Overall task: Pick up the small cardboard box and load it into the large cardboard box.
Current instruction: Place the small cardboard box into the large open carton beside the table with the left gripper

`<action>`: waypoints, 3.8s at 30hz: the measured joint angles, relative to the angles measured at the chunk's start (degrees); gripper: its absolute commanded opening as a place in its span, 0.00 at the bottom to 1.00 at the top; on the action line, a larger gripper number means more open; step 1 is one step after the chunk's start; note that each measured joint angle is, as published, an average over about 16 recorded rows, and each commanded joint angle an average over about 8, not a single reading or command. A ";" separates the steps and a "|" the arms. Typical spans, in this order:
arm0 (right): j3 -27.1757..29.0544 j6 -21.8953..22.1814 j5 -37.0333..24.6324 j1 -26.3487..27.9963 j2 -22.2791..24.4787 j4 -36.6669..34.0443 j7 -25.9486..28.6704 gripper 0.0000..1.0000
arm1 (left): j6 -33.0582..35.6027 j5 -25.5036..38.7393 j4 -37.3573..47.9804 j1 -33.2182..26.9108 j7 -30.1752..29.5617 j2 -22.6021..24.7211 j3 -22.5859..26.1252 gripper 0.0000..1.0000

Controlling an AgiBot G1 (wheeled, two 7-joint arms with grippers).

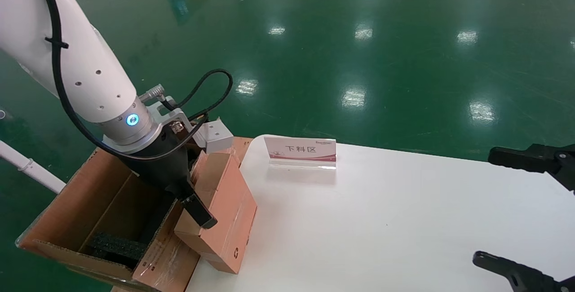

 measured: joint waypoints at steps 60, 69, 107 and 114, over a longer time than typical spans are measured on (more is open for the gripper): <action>-0.05 0.03 0.05 0.00 0.03 -0.02 -0.03 0.15 | -0.30 -1.16 0.07 0.67 0.71 -0.01 0.07 0.00; -0.05 0.03 0.04 0.01 0.03 -0.03 -0.03 1.00 | -0.81 -1.61 0.05 -0.63 1.15 -0.57 -0.88 0.00; -0.18 0.05 0.11 0.05 0.06 -0.07 -0.10 1.00 | 5.57 -6.66 28.86 -32.59 24.89 -7.03 14.64 0.00; -0.20 0.06 0.13 0.06 0.07 -0.07 -0.11 1.00 | 5.30 -9.69 31.68 -33.07 26.29 -6.83 24.35 0.00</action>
